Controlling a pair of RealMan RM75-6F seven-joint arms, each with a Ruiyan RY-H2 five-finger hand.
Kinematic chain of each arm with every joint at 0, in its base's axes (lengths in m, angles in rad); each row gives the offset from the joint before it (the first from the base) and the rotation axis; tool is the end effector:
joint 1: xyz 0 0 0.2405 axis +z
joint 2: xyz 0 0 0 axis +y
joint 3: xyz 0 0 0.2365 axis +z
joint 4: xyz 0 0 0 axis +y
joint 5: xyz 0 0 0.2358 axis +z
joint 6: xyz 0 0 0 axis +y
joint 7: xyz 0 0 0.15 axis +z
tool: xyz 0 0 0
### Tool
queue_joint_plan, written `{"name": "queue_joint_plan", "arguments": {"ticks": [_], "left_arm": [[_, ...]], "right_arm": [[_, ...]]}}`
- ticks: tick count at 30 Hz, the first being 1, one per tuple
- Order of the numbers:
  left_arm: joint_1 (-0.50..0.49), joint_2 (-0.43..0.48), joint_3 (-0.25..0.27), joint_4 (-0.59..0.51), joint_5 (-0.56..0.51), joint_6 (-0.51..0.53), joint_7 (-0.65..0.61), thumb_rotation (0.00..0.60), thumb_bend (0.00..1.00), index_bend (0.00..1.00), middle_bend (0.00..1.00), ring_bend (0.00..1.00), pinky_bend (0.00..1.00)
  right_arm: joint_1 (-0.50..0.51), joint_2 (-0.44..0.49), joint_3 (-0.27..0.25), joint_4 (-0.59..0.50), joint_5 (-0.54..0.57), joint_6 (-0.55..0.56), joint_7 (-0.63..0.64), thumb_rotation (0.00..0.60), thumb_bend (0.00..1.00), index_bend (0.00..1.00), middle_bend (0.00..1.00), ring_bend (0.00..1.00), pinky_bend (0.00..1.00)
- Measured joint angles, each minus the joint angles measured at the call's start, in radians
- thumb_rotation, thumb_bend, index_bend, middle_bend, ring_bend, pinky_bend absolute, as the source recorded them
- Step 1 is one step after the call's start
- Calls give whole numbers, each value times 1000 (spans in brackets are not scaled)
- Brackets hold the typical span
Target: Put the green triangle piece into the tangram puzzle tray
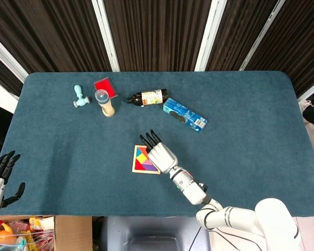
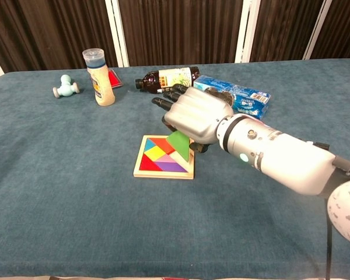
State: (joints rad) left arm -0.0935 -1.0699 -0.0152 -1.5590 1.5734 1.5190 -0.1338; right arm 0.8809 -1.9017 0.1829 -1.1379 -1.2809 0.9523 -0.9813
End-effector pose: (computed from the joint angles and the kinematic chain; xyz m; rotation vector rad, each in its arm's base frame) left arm -0.3097 0.1832 0.1437 -1.4381 -0.8955 -0.9717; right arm -0.0629 -0.3367 -0.1293 2.0584 -0.0451 0.6618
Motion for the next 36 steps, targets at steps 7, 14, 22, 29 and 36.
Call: {"name": "queue_joint_plan", "arguments": {"ticks": [7, 14, 22, 29, 36], "left_arm": [[-1, 0, 2, 1, 6, 0, -1, 600, 450, 0, 0, 0, 29], [-9, 4, -4, 0, -2, -11, -6, 600, 450, 0, 0, 0, 29], [-3, 3, 2, 0, 7, -2, -7, 600, 451, 0, 0, 0, 29], [-1, 4, 4, 9, 10, 1, -20, 600, 451, 0, 0, 0, 29], [-2, 4, 3, 7, 11, 2, -20, 600, 451, 0, 0, 0, 28]], "right_arm": [[6, -26, -7, 20, 17, -3, -4, 600, 461, 700, 0, 0, 0], [9, -37, -12, 33, 23, 7, -14, 600, 462, 699, 0, 0, 0], [11, -40, -17, 33, 29, 11, -18, 600, 461, 689, 0, 0, 0], [12, -41, -23, 32, 36, 10, -25, 600, 462, 680, 0, 0, 0], [16, -47, -26, 31, 36, 14, -31, 600, 461, 632, 0, 0, 0]]}}
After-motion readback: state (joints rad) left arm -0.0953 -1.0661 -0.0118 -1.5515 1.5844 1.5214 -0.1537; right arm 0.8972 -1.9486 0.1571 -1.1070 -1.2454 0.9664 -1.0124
